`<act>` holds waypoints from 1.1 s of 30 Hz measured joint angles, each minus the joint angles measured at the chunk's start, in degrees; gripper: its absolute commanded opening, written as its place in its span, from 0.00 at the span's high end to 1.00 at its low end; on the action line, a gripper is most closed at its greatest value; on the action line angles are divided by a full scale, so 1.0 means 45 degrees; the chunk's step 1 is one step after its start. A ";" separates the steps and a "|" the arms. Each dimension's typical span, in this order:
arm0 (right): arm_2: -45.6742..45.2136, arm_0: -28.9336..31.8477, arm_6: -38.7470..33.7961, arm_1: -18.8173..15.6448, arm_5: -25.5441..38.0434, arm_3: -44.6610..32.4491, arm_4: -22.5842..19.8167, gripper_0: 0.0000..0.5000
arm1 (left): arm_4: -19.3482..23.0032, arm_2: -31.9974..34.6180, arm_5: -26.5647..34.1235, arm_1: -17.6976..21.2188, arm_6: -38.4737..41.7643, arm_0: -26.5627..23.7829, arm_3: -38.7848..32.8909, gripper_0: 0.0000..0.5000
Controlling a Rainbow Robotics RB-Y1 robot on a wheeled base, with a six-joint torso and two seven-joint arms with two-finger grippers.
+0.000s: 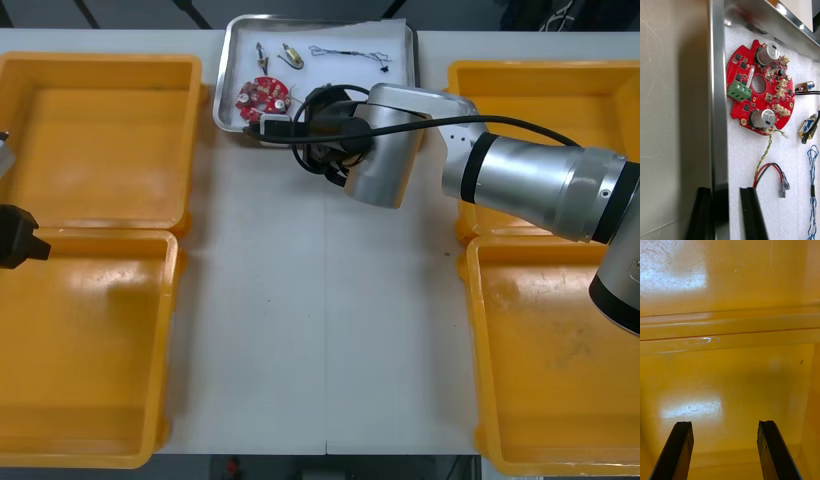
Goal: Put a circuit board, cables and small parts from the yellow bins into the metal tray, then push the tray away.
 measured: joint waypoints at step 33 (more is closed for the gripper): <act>-0.7488 0.1114 -0.0551 -0.2683 1.2915 -0.7702 -0.5207 0.00 | 0.0000 0.0000 0.0002 0.0000 0.0013 0.0005 0.0003 0.00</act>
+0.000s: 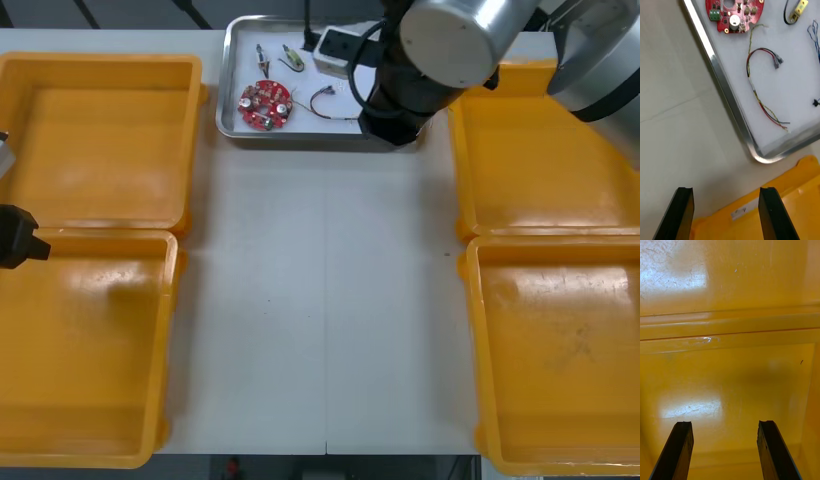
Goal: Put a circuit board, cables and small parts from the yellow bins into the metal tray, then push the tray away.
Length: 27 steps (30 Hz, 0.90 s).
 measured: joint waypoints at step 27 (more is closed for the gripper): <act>-0.6048 0.5098 -0.6978 -0.4467 0.2589 -0.1133 -0.2897 0.00 | 0.0000 0.0000 0.0001 0.0000 0.0010 0.0006 0.0012 0.00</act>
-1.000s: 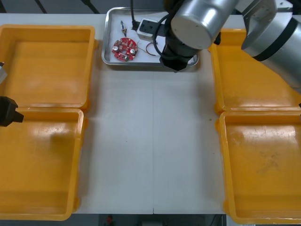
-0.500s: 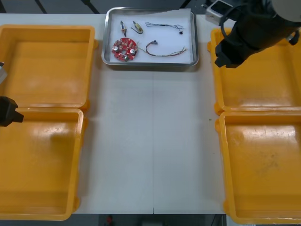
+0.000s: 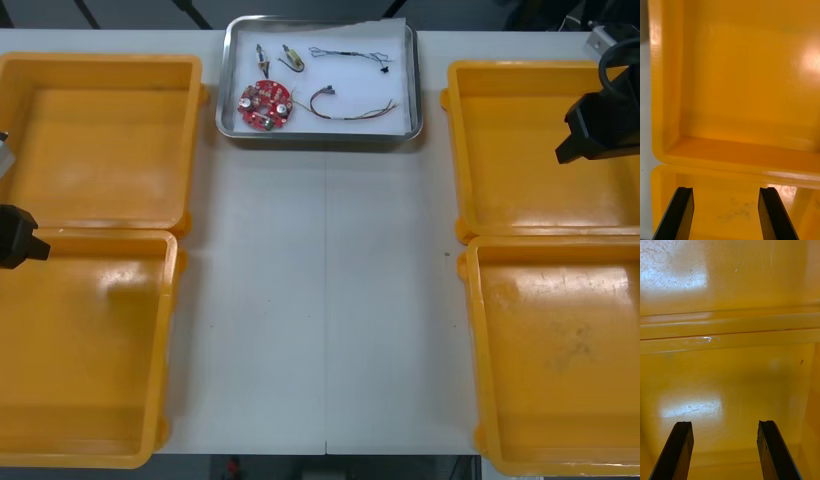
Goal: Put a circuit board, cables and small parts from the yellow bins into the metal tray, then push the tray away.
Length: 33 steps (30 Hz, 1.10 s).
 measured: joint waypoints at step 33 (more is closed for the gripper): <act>-0.2979 0.4690 -0.1092 -0.0272 0.0965 -0.2449 -0.0363 0.00 | 0.0000 0.0000 0.0000 0.0000 0.0005 0.0001 0.0001 0.00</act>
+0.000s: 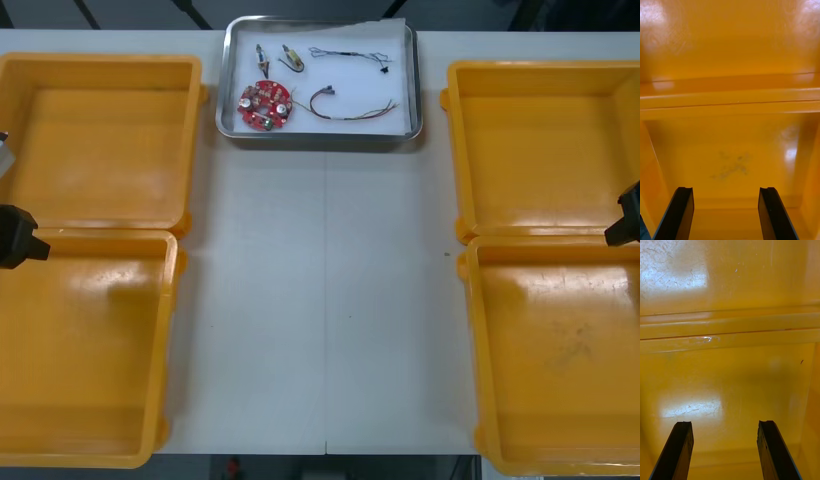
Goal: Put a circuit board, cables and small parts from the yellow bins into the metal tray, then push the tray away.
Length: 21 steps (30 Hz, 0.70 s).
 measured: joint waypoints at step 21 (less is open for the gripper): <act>0.0000 0.0300 0.0000 0.0000 0.0011 -0.0395 0.0248 0.00 | 0.0000 0.0000 0.0000 0.0000 0.0003 0.0000 0.0000 0.00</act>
